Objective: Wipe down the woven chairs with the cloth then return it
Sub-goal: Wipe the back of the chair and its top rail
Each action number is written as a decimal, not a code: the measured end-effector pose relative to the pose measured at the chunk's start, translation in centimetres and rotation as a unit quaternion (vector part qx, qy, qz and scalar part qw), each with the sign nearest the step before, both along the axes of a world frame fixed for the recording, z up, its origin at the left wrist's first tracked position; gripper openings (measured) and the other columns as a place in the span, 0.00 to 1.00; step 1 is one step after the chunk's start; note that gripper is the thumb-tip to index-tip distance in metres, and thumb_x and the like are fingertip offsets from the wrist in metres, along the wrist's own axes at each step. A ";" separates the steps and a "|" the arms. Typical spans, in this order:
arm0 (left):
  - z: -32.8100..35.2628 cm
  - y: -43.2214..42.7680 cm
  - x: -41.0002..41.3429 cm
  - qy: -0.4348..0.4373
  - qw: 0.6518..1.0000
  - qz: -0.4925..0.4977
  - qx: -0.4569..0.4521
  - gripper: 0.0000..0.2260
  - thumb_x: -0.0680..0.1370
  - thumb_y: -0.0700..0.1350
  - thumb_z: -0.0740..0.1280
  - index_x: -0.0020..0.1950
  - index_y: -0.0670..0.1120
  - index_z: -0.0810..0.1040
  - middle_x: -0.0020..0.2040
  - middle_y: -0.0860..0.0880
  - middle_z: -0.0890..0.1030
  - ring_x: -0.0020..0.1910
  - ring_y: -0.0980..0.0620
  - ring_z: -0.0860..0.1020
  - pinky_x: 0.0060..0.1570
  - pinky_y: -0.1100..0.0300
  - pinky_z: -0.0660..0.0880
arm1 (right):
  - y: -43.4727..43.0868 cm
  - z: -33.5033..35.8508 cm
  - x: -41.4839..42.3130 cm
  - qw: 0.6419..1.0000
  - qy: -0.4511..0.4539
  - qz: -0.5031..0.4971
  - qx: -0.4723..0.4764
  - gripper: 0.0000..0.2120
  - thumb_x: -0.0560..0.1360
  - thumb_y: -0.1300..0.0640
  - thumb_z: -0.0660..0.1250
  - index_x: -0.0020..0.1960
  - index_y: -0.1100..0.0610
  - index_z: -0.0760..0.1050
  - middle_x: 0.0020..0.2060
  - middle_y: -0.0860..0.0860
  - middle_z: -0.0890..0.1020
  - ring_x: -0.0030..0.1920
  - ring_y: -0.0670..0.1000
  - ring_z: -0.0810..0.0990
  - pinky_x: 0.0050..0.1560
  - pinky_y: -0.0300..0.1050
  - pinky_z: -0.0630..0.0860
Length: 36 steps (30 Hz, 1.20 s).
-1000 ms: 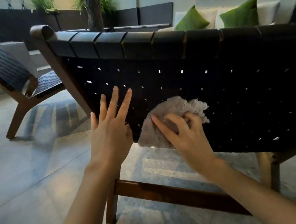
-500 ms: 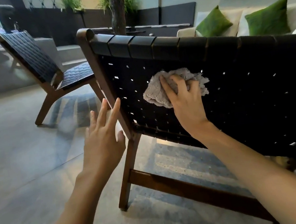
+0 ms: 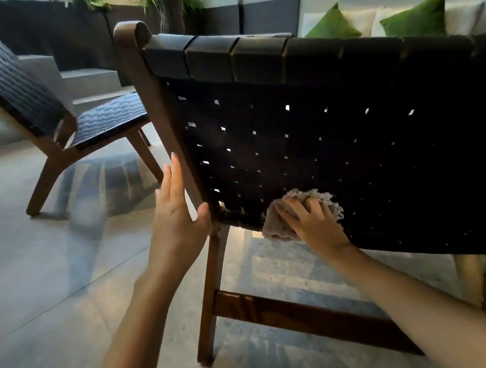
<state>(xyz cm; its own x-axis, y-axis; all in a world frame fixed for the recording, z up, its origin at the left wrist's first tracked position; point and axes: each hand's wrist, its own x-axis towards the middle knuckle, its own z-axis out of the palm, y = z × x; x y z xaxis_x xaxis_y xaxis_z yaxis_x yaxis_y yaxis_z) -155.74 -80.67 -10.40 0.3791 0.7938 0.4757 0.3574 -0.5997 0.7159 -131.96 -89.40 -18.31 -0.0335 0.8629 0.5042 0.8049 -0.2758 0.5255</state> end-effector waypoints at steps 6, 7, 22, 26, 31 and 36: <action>-0.7 2.4 0.1 -0.068 0.997 -0.028 -0.017 0.41 0.78 0.40 0.65 0.73 0.60 0.37 0.79 0.53 0.49 0.77 0.51 0.50 0.73 0.44 0.57 | 1.1 -2.0 -0.4 0.970 0.151 -0.109 -0.157 0.30 0.78 0.62 0.61 0.77 0.51 0.55 0.73 0.55 0.58 0.66 0.64 0.62 0.64 0.59 0.70; -0.8 2.8 0.1 -0.072 0.997 -0.034 -0.021 0.41 0.78 0.41 0.65 0.74 0.60 0.36 0.79 0.52 0.50 0.77 0.51 0.51 0.73 0.44 0.57 | 1.0 -1.6 -0.5 0.967 0.160 -0.106 -0.170 0.31 0.78 0.63 0.60 0.77 0.50 0.53 0.73 0.55 0.56 0.67 0.63 0.59 0.65 0.59 0.69; -0.9 5.3 3.1 -0.161 0.987 0.013 -0.009 0.30 0.82 0.45 0.60 0.70 0.68 0.43 0.69 0.48 0.71 0.65 0.49 0.72 0.61 0.51 0.72 | -1.4 12.8 -8.2 0.937 0.089 0.087 0.327 0.25 0.76 0.69 0.60 0.72 0.55 0.67 0.63 0.52 0.60 0.57 0.58 0.59 0.64 0.45 0.60; -1.2 5.6 2.8 -0.154 0.987 0.021 0.033 0.29 0.82 0.45 0.60 0.69 0.66 0.44 0.68 0.46 0.73 0.60 0.50 0.75 0.55 0.57 0.73 | 1.7 13.2 -8.8 0.935 0.097 0.059 0.337 0.27 0.76 0.71 0.55 0.72 0.53 0.69 0.64 0.51 0.58 0.57 0.58 0.59 0.58 0.50 0.67; -1.5 6.0 2.4 -0.142 0.988 0.015 0.054 0.29 0.81 0.45 0.60 0.72 0.61 0.45 0.69 0.48 0.71 0.62 0.43 0.76 0.59 0.46 0.74 | 4.2 10.6 -6.4 0.943 0.028 0.097 0.316 0.23 0.77 0.67 0.60 0.70 0.54 0.70 0.62 0.53 0.64 0.46 0.56 0.62 0.41 0.48 0.72; -2.2 6.2 2.8 -0.157 0.986 0.024 0.053 0.29 0.81 0.44 0.60 0.75 0.59 0.47 0.68 0.47 0.73 0.62 0.44 0.76 0.59 0.49 0.74 | 6.1 3.6 -4.3 0.977 0.035 0.061 0.200 0.35 0.67 0.67 0.74 0.70 0.53 0.68 0.62 0.55 0.66 0.40 0.54 0.62 0.35 0.47 0.75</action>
